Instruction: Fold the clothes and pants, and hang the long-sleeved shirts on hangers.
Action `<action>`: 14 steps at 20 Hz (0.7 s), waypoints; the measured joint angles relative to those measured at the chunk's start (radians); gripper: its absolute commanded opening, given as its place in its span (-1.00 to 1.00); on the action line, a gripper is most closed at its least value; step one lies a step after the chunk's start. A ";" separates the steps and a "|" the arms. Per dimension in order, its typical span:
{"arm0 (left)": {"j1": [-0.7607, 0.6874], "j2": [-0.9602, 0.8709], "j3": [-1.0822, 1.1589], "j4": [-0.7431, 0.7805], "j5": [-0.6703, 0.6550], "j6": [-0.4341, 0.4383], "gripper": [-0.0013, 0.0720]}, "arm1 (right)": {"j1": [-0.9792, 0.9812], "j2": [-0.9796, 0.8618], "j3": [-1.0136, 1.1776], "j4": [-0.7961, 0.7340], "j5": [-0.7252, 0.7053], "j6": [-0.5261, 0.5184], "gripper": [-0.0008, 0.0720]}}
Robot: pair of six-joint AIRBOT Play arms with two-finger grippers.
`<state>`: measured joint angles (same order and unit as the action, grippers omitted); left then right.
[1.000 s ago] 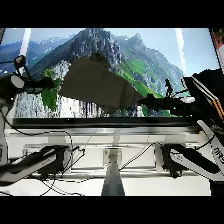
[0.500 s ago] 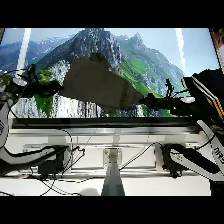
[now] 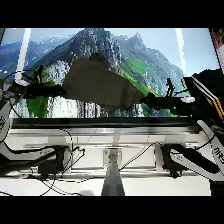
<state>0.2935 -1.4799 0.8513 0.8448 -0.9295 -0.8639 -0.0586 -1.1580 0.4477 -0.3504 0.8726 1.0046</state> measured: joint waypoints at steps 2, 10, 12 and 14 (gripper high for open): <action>0.000 -0.001 0.009 -0.001 -0.052 0.051 -0.94 | 0.000 0.000 0.004 0.000 0.002 -0.007 -0.91; 0.000 0.073 0.243 -0.007 -0.148 0.115 -0.94 | 0.000 0.002 0.316 -0.038 0.095 -0.072 -0.92; 0.000 0.130 0.352 -0.008 -0.140 0.117 -0.94 | 0.000 0.005 0.467 -0.045 0.130 -0.077 -0.91; 0.000 0.206 0.446 -0.009 -0.095 0.120 -0.94 | 0.000 0.017 0.621 -0.048 0.172 -0.079 -0.91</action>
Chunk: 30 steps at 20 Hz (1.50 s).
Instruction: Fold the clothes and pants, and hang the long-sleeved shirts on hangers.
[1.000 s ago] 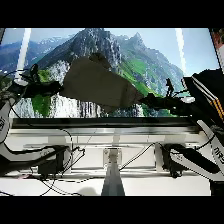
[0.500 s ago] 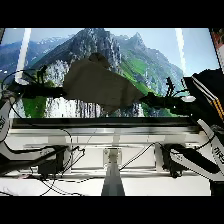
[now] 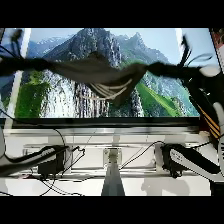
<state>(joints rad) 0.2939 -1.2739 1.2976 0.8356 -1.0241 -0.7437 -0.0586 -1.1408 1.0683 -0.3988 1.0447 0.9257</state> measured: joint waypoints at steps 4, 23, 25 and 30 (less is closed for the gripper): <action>0.001 0.211 0.090 -0.001 0.222 0.000 -0.94 | 0.000 0.062 0.263 0.003 0.079 0.000 -0.91; -0.032 0.383 0.123 0.114 0.339 0.000 -0.95 | 0.119 0.312 0.372 -0.201 0.105 0.220 -0.92; -0.083 0.228 0.122 0.107 0.287 0.000 -0.95 | 0.121 0.230 0.315 -0.287 0.094 0.240 -0.92; -0.214 -0.092 0.122 0.160 0.291 0.000 -0.95 | 0.121 -0.029 0.206 -0.410 0.002 0.262 -0.92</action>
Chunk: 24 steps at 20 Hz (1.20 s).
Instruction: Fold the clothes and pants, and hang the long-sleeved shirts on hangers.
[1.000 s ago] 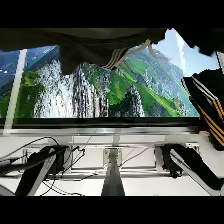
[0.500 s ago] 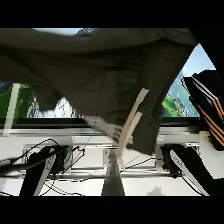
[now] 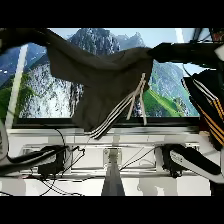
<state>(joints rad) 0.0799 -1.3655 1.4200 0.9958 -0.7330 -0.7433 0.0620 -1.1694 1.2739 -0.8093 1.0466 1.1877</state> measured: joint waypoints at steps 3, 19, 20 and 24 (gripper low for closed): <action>-0.038 -0.055 0.000 0.044 0.004 -0.013 -0.95 | 0.000 -0.120 -0.020 -0.026 -0.096 0.003 -0.92; -0.240 0.104 -0.115 0.022 -0.824 -0.433 -0.95 | -0.277 -0.214 -0.026 -0.242 0.119 0.071 -0.92; -0.275 0.105 -0.146 0.015 -0.834 -0.439 -0.95 | -0.292 -0.215 -0.026 -0.271 0.154 0.070 -0.92; -0.404 0.106 -0.307 0.018 -0.798 -0.462 -0.52 | -0.320 -0.222 -0.026 -0.372 0.275 0.057 -0.03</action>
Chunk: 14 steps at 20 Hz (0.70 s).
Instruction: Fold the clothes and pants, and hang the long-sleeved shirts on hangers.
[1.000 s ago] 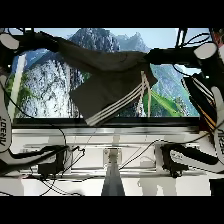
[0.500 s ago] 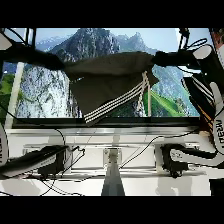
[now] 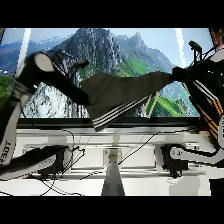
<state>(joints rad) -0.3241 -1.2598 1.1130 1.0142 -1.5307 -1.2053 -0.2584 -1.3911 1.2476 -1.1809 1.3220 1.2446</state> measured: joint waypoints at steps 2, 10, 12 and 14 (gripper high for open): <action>-0.040 -0.005 -0.076 -0.005 0.096 -0.005 0.92 | -0.005 -0.005 0.000 -0.032 0.023 -0.003 0.47; 0.035 -0.031 -0.163 -0.004 0.290 -0.018 0.94 | -0.010 -0.010 0.000 -0.075 0.033 -0.006 0.47; 0.134 -0.030 -0.168 0.010 0.306 -0.018 0.94 | -0.010 -0.010 0.000 -0.078 0.020 -0.007 0.47; 0.230 -0.030 -0.189 0.005 0.317 -0.019 0.94 | -0.010 -0.010 0.000 -0.079 0.006 -0.007 0.47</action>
<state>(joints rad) -0.0937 -1.2896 0.9241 1.0195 -1.2140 -1.2247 -0.2687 -1.4006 1.2476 -1.2594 1.3281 1.2373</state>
